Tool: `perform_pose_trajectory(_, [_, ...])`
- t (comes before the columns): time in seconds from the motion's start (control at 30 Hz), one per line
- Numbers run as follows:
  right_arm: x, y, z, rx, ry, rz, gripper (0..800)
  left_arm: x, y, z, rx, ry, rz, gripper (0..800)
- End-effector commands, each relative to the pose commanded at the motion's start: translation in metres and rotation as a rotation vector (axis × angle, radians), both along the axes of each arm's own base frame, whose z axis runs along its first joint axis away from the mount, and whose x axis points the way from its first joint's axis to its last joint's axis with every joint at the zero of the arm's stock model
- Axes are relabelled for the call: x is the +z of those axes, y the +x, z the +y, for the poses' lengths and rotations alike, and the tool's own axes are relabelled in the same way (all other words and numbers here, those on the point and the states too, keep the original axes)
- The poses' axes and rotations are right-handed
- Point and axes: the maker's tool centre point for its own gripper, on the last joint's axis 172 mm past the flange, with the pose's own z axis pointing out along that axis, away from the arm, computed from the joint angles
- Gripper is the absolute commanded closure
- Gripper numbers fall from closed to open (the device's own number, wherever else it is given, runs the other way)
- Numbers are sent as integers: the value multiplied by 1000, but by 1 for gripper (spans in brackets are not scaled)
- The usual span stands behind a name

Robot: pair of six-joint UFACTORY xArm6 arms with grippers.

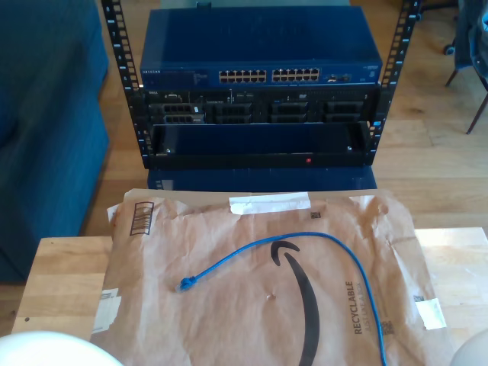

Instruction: Grab the cable and plug it in

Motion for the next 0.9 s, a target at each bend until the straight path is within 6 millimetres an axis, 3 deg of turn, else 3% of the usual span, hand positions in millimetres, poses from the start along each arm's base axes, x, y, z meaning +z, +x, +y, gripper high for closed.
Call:
perform_pose_trajectory(0.2, [4,1,-5,-7,-8,-1,3,1,0,1,4,0,2,0])
perform_pose_trajectory(0.3, [12,1,-10,-7,-22,-1,3,11,-3,7,4,-5,7,0])
perform_pose_trajectory(0.6, [88,6,-32,-86,18,20,3,48,-4,18,16,-44,15,0])
perform_pose_trajectory(0.7, [108,21,-45,-93,-13,29,3,61,2,38,12,-7,39,0])
perform_pose_trajectory(0.9, [128,66,-59,-109,-64,47,3,85,29,46,15,-12,122,0])
